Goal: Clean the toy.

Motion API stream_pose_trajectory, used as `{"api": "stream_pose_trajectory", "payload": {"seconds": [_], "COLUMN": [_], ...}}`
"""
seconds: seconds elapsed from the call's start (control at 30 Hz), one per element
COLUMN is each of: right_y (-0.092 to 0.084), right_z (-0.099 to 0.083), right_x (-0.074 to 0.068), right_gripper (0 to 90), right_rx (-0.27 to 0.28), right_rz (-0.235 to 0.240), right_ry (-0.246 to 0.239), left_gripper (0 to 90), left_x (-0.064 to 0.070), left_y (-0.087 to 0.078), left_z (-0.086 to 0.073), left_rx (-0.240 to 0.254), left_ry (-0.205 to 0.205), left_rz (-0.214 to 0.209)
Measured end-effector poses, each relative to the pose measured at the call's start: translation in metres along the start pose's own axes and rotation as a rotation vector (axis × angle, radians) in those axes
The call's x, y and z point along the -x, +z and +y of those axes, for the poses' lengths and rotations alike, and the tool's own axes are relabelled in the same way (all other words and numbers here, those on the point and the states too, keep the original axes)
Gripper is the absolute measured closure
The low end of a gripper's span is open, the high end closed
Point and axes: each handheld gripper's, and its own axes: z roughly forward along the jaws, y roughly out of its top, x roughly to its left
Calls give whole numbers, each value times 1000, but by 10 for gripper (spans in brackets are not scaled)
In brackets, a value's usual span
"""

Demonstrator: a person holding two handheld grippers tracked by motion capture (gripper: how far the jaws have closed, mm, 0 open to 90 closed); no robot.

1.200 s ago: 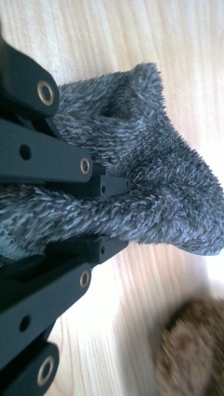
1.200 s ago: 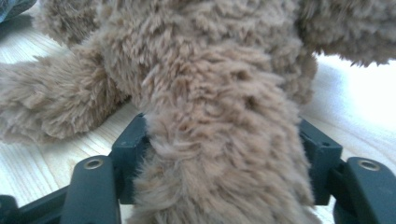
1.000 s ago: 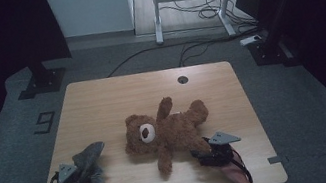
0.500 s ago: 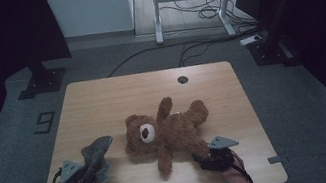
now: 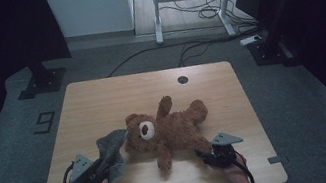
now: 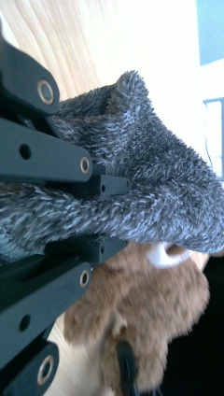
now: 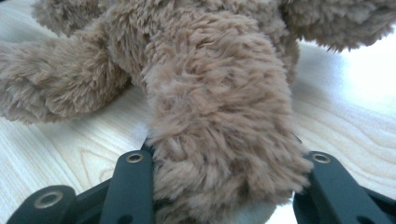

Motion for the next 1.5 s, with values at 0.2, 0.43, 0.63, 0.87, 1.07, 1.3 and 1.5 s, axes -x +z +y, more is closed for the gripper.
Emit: {"api": "stream_pose_trajectory", "payload": {"seconds": [0.2,0.43,0.63,0.87,1.07,1.3,1.5], "right_y": [0,0,1,2,1,-1,-3], "right_z": [4,9,10,10,8,5,1], "right_x": [6,9,11,12,15,18,21], "right_gripper": [555,550,546,546,551,553,552], "right_rx": [44,62,72,85,84,81,82], "right_rz": [27,36,39,43,48,70,81], "right_ry": [43,57,71,81,79,80,76], "left_gripper": [759,759,759,759,760,760,759], "left_x": [25,76,120,158,159,142,121], "left_y": [16,61,103,152,166,156,141], "left_z": [10,27,46,47,36,27,22], "left_rx": [-1,-38,-66,-157,-170,-182,-196], "left_ry": [39,126,202,259,224,217,220], "left_rz": [-62,-174,-253,-276,-266,-222,-185]}}
